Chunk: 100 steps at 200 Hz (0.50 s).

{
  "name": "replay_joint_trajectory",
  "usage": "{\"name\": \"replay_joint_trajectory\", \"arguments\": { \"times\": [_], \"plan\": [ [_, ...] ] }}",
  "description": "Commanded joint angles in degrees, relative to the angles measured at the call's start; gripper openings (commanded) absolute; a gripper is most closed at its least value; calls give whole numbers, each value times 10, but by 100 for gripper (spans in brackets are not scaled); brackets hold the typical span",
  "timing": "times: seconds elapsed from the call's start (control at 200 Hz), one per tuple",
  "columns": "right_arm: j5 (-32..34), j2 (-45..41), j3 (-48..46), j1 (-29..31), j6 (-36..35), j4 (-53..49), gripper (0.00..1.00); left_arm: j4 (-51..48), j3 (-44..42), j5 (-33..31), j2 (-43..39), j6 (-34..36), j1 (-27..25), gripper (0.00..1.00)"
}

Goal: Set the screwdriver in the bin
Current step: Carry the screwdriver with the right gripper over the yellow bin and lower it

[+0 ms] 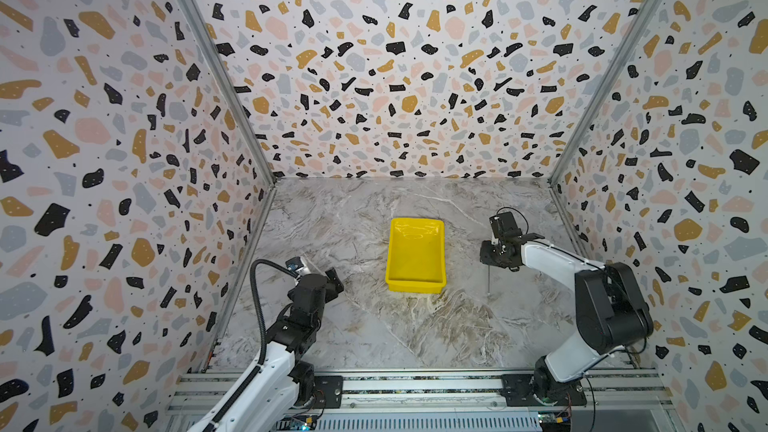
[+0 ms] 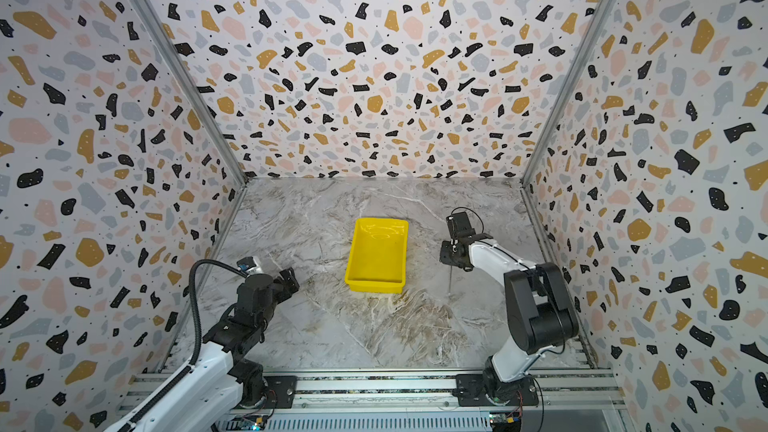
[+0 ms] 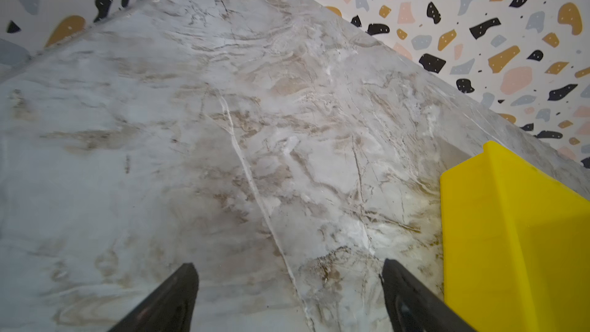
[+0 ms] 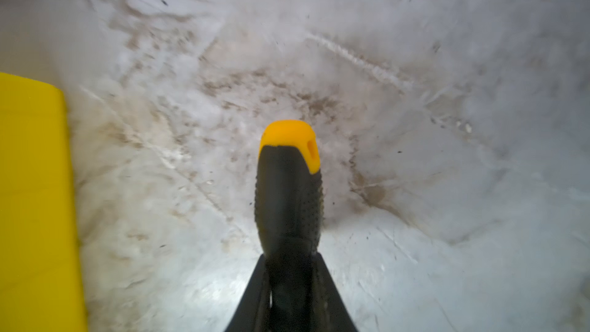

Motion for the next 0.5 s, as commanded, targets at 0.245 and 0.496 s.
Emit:
{"name": "replay_joint_trajectory", "arguments": {
  "times": [0.245, 0.496],
  "plan": [
    [-17, -60, 118, 152, 135, 26, 11, 35, -6, -27, 14, 22, -8, 100],
    [-53, 114, 260, 224, 217, 69, 11, 30, -29, -43, -46, 16, -7, 100]
  ]
}}
